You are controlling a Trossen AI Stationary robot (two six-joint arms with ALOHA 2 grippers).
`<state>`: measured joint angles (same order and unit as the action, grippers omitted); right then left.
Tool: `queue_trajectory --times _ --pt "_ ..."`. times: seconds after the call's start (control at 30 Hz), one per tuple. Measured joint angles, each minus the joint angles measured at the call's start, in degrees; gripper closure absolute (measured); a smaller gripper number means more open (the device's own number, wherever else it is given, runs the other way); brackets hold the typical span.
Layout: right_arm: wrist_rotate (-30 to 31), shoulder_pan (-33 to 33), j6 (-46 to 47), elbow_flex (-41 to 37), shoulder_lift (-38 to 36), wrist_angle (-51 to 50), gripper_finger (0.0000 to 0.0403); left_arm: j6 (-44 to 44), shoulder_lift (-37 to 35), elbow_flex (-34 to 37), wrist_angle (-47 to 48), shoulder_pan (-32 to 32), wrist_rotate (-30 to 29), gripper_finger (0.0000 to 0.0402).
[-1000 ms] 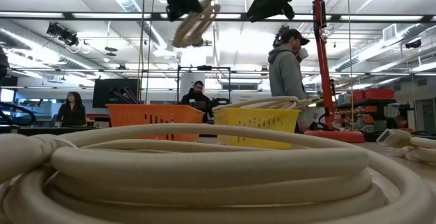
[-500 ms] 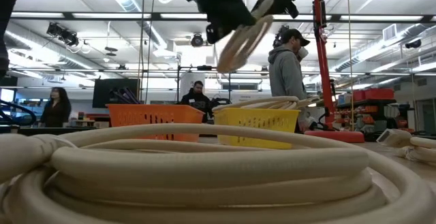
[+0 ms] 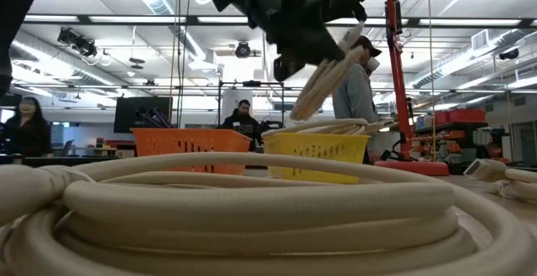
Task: Pick & Place USB Port
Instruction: Put the brown HDMI cable into the yellow bin
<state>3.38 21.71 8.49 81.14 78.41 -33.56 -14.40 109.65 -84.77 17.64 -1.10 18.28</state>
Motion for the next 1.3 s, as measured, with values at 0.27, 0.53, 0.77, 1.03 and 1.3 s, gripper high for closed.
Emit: queue_trajectory --times 0.27,0.53,0.77,1.03,1.3 --pt "0.00 0.00 -0.42 0.01 0.00 -0.45 0.0293 0.00 2.79 0.00 -0.04 -0.24 0.00 0.0360" --pt "0.00 0.00 -0.81 0.02 0.00 -0.76 0.0293 -1.03 3.74 -0.05 1.54 -0.33 -1.68 0.0345" --pt "0.02 0.00 -1.07 0.02 0.00 -0.83 0.0293 -1.78 3.74 -0.04 2.19 -0.72 -2.14 0.0344" --pt "0.01 0.02 -1.68 0.04 0.02 -0.87 0.0293 -4.72 3.74 -0.04 2.38 -0.96 0.78 0.0333" --pt "0.02 0.04 -1.88 0.07 0.02 -1.03 0.0293 -4.61 3.71 -0.04 1.98 -1.22 1.65 0.0331"
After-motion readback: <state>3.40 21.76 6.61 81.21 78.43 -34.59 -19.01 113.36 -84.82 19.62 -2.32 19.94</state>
